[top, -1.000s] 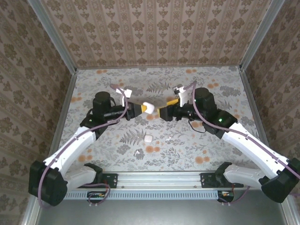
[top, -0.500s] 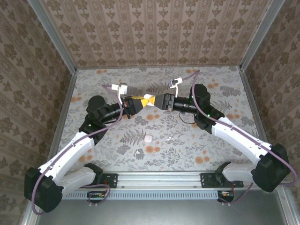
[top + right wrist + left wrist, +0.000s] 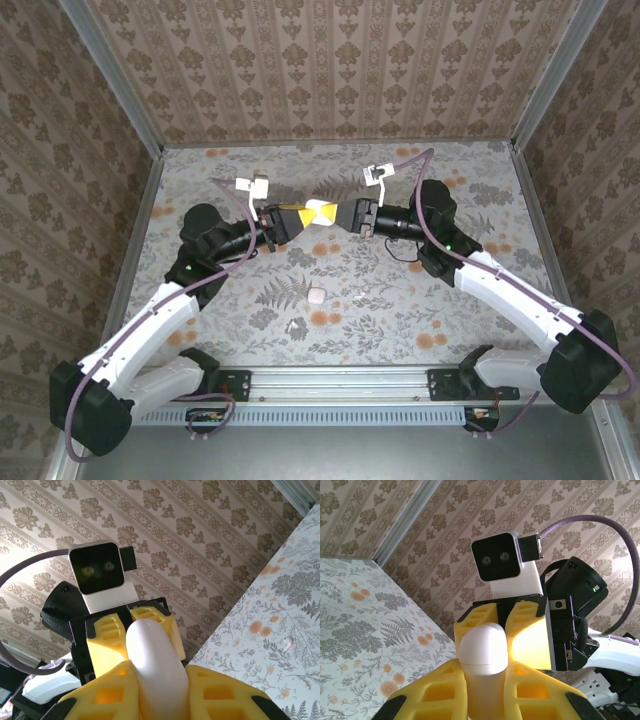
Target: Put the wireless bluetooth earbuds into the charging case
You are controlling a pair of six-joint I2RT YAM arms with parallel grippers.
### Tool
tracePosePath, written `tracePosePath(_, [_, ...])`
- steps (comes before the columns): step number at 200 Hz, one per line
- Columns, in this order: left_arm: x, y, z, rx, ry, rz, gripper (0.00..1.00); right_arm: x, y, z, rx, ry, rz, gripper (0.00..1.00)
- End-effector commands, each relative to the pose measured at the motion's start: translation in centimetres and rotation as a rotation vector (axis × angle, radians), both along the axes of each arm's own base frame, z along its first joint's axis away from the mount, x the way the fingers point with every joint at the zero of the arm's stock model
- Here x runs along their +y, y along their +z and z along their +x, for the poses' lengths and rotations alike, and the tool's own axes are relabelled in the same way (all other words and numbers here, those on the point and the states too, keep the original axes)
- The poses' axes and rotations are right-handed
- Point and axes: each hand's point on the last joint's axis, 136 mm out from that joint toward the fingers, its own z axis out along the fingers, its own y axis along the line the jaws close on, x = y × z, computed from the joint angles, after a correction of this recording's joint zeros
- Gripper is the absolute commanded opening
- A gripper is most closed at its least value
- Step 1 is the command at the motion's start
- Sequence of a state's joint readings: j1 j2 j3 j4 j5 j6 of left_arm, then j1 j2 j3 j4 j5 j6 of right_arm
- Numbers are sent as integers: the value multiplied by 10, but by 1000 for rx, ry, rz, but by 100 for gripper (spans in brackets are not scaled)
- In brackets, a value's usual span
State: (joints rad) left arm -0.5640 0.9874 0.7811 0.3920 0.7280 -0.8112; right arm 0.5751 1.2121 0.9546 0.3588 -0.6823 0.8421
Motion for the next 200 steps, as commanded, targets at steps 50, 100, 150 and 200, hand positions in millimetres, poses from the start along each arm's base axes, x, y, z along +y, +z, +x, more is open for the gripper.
tracePosePath(50, [26, -10, -9, -139, 85, 215, 65, -21, 15, -12, -167, 97, -172, 7])
tracePosePath(100, [34, -1, -23, -318, 93, 179, 71, -17, 17, -24, -272, 199, -217, 8])
tracePosePath(150, [13, 7, -35, -290, -98, 83, 69, -17, 24, -26, -350, 188, -161, 8])
tracePosePath(200, [-3, 10, -31, -238, -174, 34, 62, -16, 19, -26, -349, 198, -160, 8])
